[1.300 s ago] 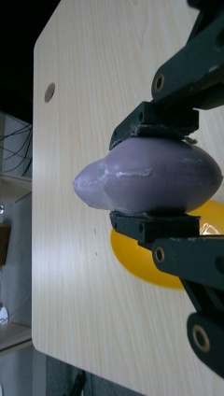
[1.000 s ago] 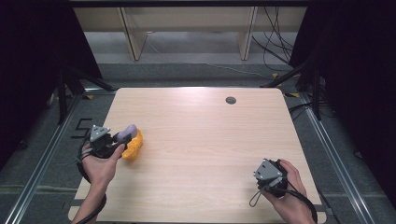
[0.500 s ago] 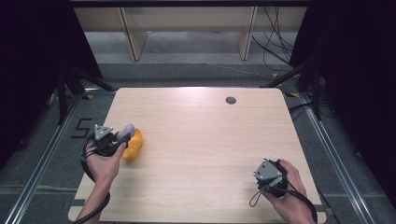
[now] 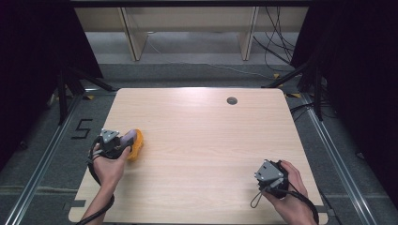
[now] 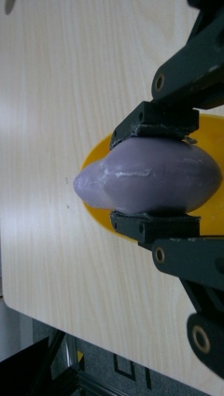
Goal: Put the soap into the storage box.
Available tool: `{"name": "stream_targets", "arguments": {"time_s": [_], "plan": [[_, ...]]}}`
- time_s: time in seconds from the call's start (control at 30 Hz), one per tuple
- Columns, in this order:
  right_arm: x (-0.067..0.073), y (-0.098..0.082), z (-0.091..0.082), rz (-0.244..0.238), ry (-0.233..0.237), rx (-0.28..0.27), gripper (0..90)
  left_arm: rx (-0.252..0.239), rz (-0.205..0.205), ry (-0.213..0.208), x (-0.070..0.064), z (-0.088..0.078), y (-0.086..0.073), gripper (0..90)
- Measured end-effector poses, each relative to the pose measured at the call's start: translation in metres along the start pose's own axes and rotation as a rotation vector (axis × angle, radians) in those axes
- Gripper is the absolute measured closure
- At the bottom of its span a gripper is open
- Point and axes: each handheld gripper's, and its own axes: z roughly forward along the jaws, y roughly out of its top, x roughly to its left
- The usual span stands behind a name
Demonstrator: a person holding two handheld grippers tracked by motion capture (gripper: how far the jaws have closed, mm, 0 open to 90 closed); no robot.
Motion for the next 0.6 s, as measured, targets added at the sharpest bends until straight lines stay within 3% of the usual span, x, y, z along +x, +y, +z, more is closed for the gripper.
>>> {"name": "stream_targets", "arguments": {"time_s": [0.37, 0.47, 0.6], "plan": [[0.0004, 0.0004, -0.0001, 0.002, 0.002, -0.001, 44.7, 0.037, 0.010, -0.024, 0.0001, 0.0001, -0.0020, 58.5], [-0.0004, 0.0006, 0.0006, -0.023, 0.004, -0.008, 44.7, 0.057, 0.021, -0.029, 0.0010, 0.0003, -0.0041, 58.4], [0.0006, 0.0004, 0.0003, 0.002, 0.003, 0.000, 44.7, 0.088, 0.026, -0.038, 0.0028, 0.0007, -0.0081, 58.2]]}}
